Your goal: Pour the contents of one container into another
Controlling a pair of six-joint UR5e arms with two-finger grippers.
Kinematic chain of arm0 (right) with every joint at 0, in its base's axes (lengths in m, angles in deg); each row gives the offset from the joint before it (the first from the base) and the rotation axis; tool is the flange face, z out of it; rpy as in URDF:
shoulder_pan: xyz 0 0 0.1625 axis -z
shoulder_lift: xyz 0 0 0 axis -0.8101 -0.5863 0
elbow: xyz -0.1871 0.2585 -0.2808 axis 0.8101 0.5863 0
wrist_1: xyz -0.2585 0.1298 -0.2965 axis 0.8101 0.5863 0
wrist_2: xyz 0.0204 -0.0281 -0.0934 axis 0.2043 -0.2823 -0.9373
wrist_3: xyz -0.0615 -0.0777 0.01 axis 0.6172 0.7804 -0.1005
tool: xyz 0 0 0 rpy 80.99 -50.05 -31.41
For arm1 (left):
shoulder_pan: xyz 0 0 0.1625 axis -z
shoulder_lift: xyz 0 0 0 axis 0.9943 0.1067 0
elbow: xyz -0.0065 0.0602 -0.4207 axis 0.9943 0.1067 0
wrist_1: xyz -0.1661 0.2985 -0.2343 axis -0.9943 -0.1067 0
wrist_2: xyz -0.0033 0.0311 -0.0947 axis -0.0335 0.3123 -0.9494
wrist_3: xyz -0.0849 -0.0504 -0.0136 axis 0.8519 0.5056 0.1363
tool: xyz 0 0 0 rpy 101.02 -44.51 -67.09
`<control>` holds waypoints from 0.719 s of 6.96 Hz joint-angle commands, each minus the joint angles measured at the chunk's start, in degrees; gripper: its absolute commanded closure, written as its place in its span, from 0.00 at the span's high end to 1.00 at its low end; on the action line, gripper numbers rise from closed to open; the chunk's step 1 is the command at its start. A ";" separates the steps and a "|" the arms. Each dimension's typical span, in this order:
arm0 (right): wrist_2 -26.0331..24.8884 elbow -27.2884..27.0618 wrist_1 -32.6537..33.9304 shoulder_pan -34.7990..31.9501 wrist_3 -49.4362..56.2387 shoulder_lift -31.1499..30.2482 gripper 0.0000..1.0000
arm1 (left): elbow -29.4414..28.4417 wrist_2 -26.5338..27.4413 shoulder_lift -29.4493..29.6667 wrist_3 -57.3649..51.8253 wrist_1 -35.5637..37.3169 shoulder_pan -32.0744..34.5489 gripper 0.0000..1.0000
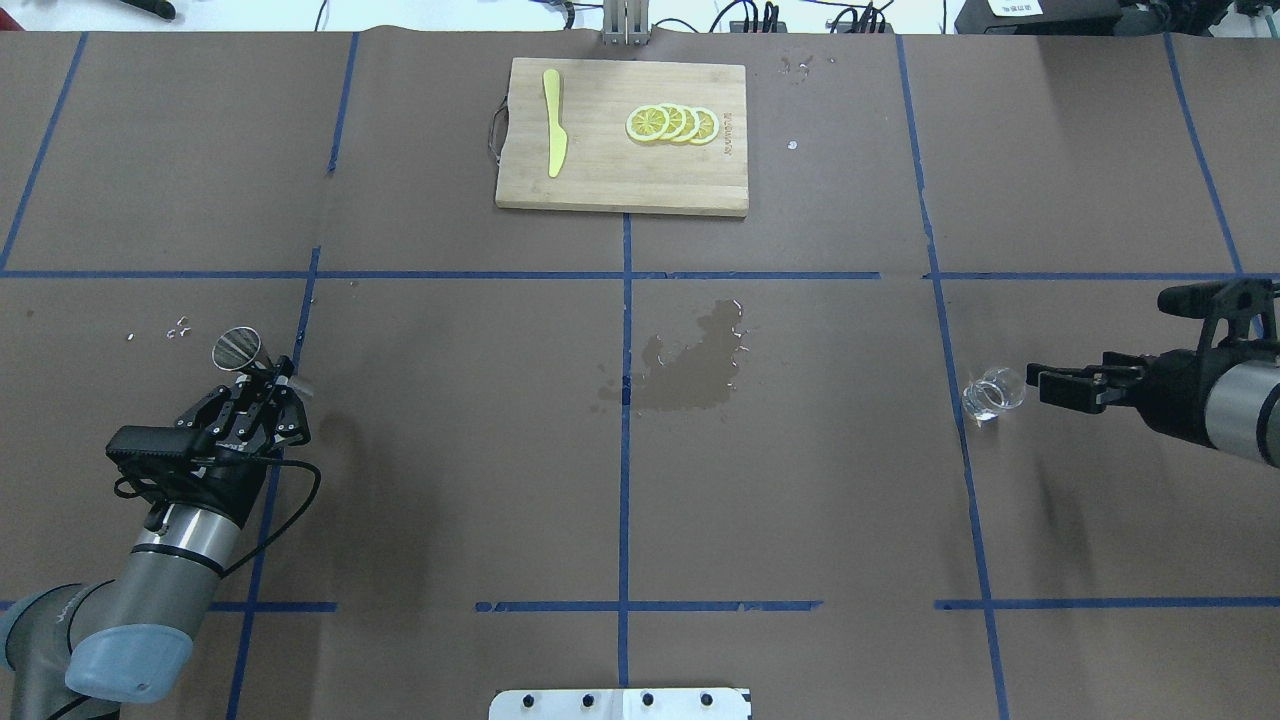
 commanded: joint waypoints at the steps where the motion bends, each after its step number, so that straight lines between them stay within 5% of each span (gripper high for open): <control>1: -24.38 -0.74 0.07 15.07 -8.39 -0.86 1.00 | 0.00 0.00 0.03 -0.08 0.00 -0.03 0.00; 4: -53.85 1.96 5.34 30.39 -14.30 -2.19 1.00 | 0.09 0.00 0.03 -0.08 0.00 -0.03 0.00; 5: -57.07 4.16 5.35 31.39 -15.19 -1.84 0.97 | 0.09 0.00 0.03 0.00 0.00 -0.03 0.00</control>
